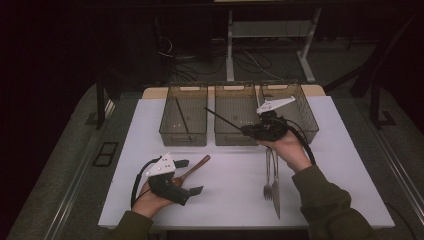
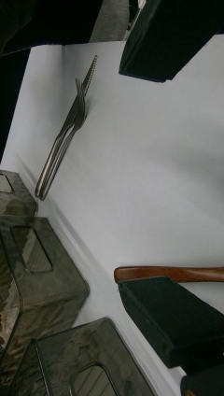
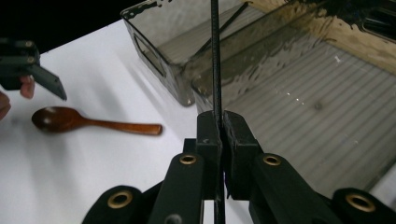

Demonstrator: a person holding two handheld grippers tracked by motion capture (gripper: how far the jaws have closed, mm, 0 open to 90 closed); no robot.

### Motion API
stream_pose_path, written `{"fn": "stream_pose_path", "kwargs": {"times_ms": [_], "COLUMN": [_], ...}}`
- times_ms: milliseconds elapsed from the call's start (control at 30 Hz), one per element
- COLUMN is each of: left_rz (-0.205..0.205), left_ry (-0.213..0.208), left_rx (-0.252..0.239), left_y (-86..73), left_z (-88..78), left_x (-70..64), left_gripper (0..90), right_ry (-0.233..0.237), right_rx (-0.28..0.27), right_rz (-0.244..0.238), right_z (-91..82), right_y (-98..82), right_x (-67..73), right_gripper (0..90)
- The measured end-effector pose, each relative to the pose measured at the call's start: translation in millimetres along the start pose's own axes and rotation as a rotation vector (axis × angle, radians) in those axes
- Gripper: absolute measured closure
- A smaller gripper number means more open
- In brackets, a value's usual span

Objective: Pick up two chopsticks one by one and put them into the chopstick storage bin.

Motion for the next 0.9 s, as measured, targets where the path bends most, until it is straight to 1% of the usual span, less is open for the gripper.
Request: {"fn": "stream_pose_path", "kwargs": {"times_ms": [100,167,300,367,433,467,500,633,733,800,833,900], "left_rz": [0.001,0.001,-0.003,-0.002,0.0,0.002,0.003,0.0,0.001,-0.003,-0.011,-0.004], "left_ry": [-0.001,-0.001,-0.002,-0.002,-0.002,-0.002,-0.001,-0.005,-0.004,-0.007,-0.008,-0.006], "left_rx": [-0.002,-0.002,-0.003,-0.005,-0.005,-0.002,-0.004,-0.006,-0.005,-0.01,-0.015,-0.008], "left_y": [0.3,0.2,0.5,0.6,0.6,0.4,0.7,0.8,0.8,1.2,1.5,1.1], "left_z": [-0.6,-0.6,-0.9,-1.1,-1.3,-1.5,-1.4,-1.1,-1.2,-1.0,-0.7,-0.9], "left_x": [0.0,0.0,-0.2,0.2,0.8,1.0,1.1,0.4,0.5,0.0,-0.6,0.0], "left_gripper": [0.0,0.0,0.0,0.0,0.0,0.0,0.0,0.0,0.0,0.0,0.0,0.0], "right_ry": [-0.006,-0.007,-0.012,-0.014,-0.021,-0.022,-0.023,-0.034,-0.045,-0.049,-0.051,-0.063], "right_rx": [0.007,0.016,0.026,0.026,0.025,0.031,0.034,0.038,0.056,0.064,0.068,0.084], "right_rz": [-0.008,0.002,0.005,0.024,0.01,0.026,0.029,0.037,0.043,0.046,0.05,0.053], "right_z": [9.0,15.9,28.2,33.6,40.5,43.6,46.9,59.1,70.6,77.1,81.1,90.7], "right_y": [9.1,15.5,26.1,31.4,36.4,38.6,40.8,48.8,53.8,57.1,59.0,62.4], "right_x": [1.2,3.1,3.9,4.2,2.1,2.4,2.0,-0.3,-2.1,-3.5,-4.1,-6.3], "right_gripper": [84.7,84.7,84.7,84.7,84.7,84.7,84.7,84.7,84.6,84.7,84.7,84.7]}}
Point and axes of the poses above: each handheld gripper's, and its own axes: z roughly forward along the jaws, y roughly out of its top, x roughly to its left, the point moved 7 cm from there along z, roughly forward along the jaws, and after that the axes turned 3 degrees about y, right-handed, at the moved point
